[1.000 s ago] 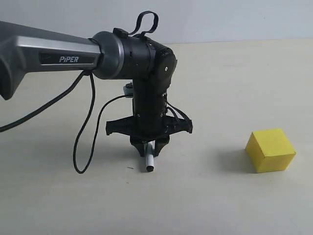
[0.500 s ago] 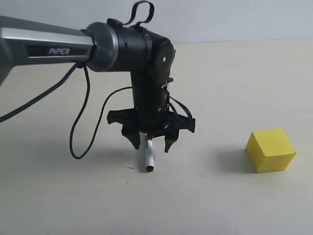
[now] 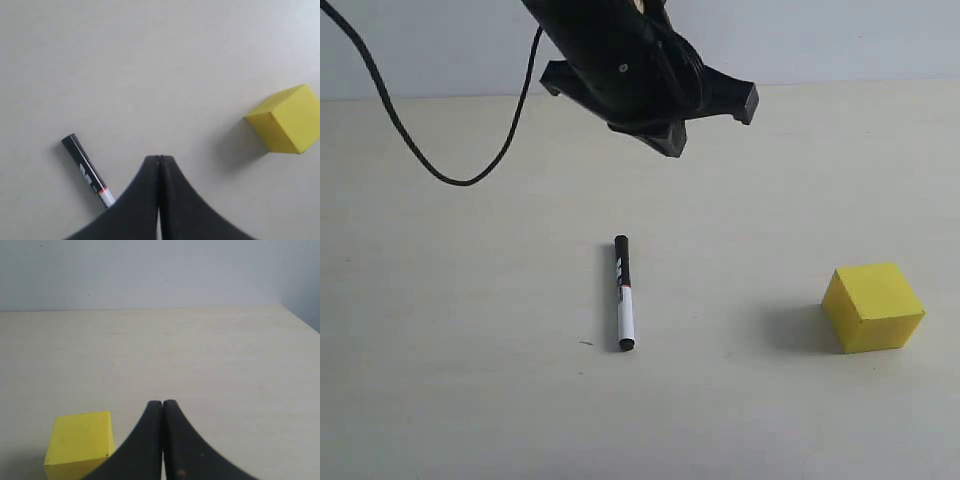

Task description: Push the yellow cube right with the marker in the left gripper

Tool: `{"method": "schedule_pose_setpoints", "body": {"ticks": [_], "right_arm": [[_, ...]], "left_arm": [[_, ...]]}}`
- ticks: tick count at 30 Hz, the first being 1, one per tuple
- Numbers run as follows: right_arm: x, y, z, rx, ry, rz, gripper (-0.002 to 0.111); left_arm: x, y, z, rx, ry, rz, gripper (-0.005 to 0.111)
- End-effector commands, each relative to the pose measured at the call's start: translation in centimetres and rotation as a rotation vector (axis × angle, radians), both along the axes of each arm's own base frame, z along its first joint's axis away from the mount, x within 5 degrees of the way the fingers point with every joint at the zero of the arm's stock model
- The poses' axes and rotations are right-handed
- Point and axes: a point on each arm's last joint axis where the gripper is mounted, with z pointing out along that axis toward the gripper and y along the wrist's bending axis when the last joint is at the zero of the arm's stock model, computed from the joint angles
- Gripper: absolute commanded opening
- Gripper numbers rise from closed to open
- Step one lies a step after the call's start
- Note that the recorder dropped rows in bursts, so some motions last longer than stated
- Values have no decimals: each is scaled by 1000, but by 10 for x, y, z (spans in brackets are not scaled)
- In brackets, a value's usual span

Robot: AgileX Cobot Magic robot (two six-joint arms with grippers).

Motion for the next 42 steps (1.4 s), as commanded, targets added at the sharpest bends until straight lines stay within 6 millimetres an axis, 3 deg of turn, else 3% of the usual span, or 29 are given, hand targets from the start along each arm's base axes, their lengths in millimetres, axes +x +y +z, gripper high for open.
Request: {"method": "schedule_pose_setpoints", "body": {"ticks": [1,12,17,23,29,34,42], "right_arm": [[0,0,-1,-11,-6,-5,0],[0,0,-1,-11,-6,-5,0],[0,0,-1,-11,-6,-5,0],[0,0,-1,-11,-6,-5,0],[0,0,-1,-11,-6,-5,0],[0,0,-1,-11,-6,-5,0],[0,0,-1,-11,-6,-5,0]], "left_arm": [[-3,5,-1,-72,-88,-12,0],[-37,45,-38,-245,-303,9,0],[-67,80,-56,-341,-399,38,0],[-104,131,-50,-434,-501,85,0],[-140,166,-63,-399,-479,74,0],[-153,178,-73,-356,-431,69,0],[-154,179,-74,-352,-430,67,0]]}}
